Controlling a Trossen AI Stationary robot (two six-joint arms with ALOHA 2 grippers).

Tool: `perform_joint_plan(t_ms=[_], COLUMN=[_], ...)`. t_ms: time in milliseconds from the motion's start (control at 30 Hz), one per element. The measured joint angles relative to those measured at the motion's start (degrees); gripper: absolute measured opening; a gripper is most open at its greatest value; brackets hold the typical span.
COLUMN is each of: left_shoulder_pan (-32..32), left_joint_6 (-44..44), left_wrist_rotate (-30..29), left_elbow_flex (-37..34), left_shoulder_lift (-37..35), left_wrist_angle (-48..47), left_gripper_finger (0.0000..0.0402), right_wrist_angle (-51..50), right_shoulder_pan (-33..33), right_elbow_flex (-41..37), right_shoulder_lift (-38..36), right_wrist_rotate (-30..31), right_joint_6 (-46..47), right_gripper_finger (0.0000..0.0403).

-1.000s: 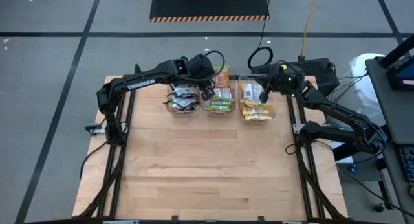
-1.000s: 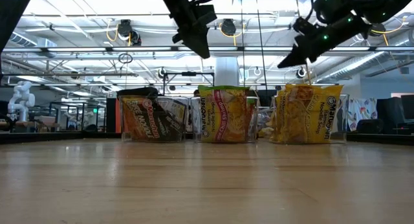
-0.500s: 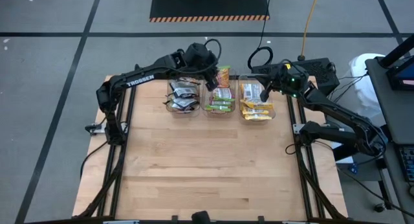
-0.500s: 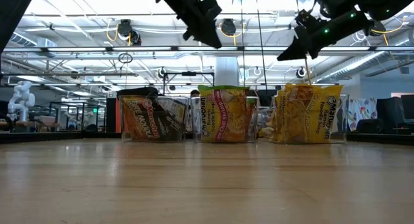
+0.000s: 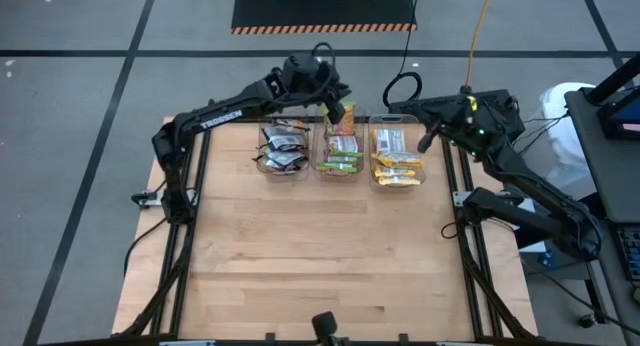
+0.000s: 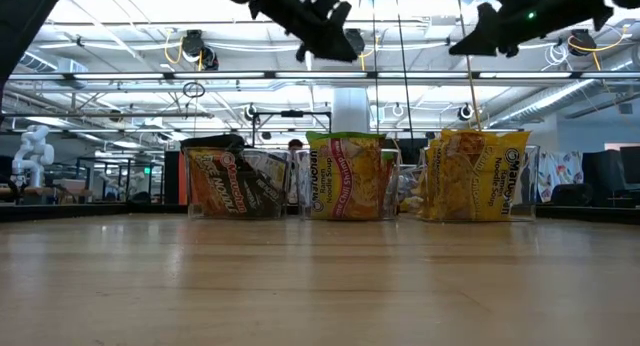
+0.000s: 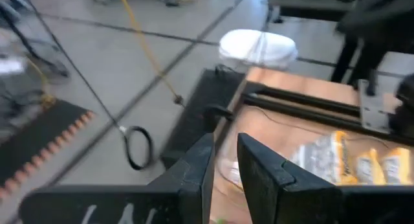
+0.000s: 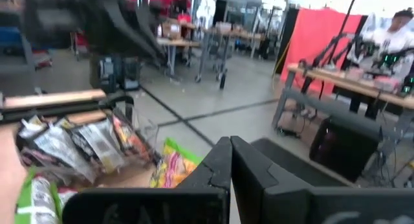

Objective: Sort Maruchan noodles
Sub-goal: Adjust the yellow noodle packs in the right transparent bin

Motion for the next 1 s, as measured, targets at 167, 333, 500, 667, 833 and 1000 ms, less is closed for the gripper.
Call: perform_joint_plan(t_ms=[167, 333, 500, 667, 833, 1000], left_shoulder_pan=[-0.21, -0.54, -0.92, -0.67, 0.76, 2.14], left_joint_6=[-3.27, -5.29, -7.4, -6.01, -6.06, -5.14], left_wrist_rotate=[5.64, 8.86, 13.38, 13.18, 12.86, 12.68], left_elbow_flex=[0.93, 9.77, 23.61, 28.76, 29.54, 29.58], left_shoulder_lift=[4.86, 12.0, 19.52, 20.87, 18.42, 16.53], left_wrist_angle=[4.31, 3.79, -1.44, -8.55, -14.0, -20.22], left_gripper_finger=[0.0074, 0.0074, 0.0074, 0.0074, 0.0074, 0.0074], right_wrist_angle=[0.04, 0.02, -1.22, 0.45, 4.66, 2.74], right_shoulder_pan=[-0.04, -0.07, -0.07, 0.09, 0.07, 0.07], right_elbow_flex=[0.0, 0.0, 0.0, 0.0, 3.83, 13.72], right_shoulder_lift=[-4.29, -6.36, -5.41, -0.47, 8.01, 19.14], right_wrist_rotate=[0.15, 0.24, -0.06, -0.13, -0.21, -0.31], right_joint_6=[0.76, 1.7, 4.47, 2.09, -3.56, -8.15], right_gripper_finger=[0.0, 0.0, 0.0, 0.0, 0.0, 0.0])
